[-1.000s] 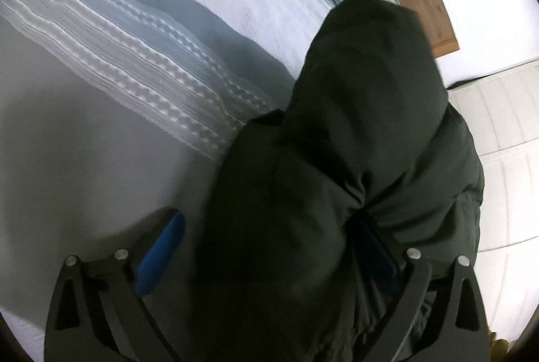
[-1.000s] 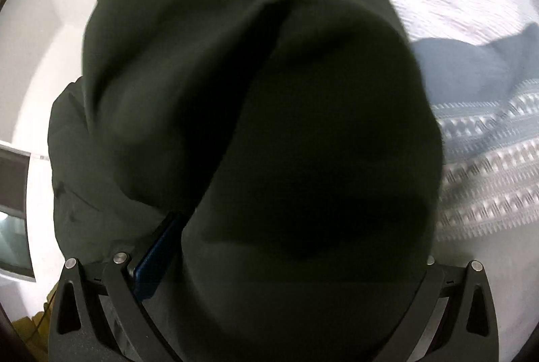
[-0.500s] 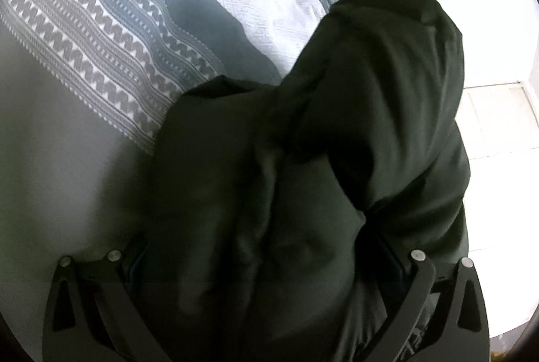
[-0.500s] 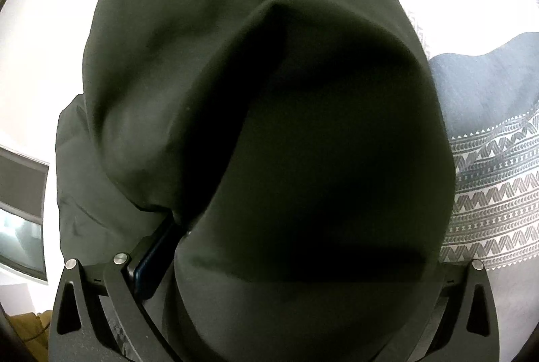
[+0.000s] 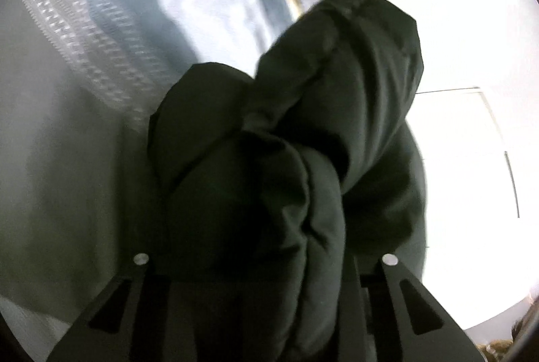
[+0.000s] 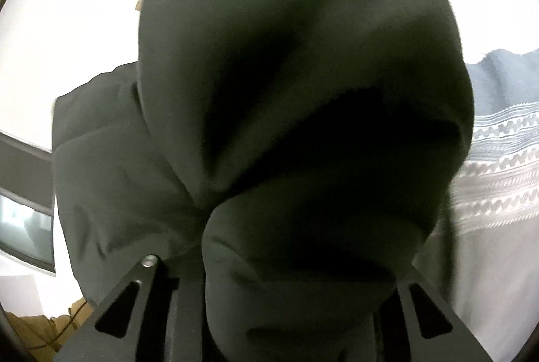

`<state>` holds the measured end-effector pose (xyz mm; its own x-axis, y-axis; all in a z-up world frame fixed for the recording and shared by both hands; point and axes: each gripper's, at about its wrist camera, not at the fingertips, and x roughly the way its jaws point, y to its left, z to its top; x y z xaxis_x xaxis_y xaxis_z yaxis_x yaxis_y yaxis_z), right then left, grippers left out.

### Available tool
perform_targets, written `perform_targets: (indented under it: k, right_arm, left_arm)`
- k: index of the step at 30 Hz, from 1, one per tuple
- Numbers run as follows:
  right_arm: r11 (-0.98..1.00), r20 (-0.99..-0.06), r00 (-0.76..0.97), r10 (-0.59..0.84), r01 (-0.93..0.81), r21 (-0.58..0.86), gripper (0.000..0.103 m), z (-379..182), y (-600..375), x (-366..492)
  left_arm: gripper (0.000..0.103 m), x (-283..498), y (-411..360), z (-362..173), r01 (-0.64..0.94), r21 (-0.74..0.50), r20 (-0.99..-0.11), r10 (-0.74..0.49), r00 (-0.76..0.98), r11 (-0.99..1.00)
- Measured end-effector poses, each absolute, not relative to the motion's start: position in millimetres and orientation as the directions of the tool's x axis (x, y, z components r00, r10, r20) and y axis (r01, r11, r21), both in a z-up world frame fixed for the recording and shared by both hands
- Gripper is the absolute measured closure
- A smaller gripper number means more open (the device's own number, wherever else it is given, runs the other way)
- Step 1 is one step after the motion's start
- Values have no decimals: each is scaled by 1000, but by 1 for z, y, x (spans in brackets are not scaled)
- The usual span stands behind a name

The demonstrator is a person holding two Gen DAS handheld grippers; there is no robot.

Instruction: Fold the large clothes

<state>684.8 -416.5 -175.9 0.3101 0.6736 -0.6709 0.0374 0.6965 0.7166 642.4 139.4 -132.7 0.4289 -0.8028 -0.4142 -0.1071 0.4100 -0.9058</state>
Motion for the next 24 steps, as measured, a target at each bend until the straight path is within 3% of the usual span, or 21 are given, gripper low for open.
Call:
perform_targets:
  k: [7, 19, 24]
  right_arm:
    - [656, -619, 353, 701, 20, 754, 81, -124, -392, 663]
    - [603, -566, 410, 716, 47, 796, 83, -30, -379, 584]
    - [587, -559, 399, 727, 59, 807, 83, 9, -373, 549]
  left_arm:
    - [83, 602, 158, -91, -58, -954, -281, -806, 521, 295]
    - [86, 509, 211, -11, -18, -966, -220, -783, 582, 258]
    - [86, 466, 224, 14, -40, -961, -245, -774, 584, 274]
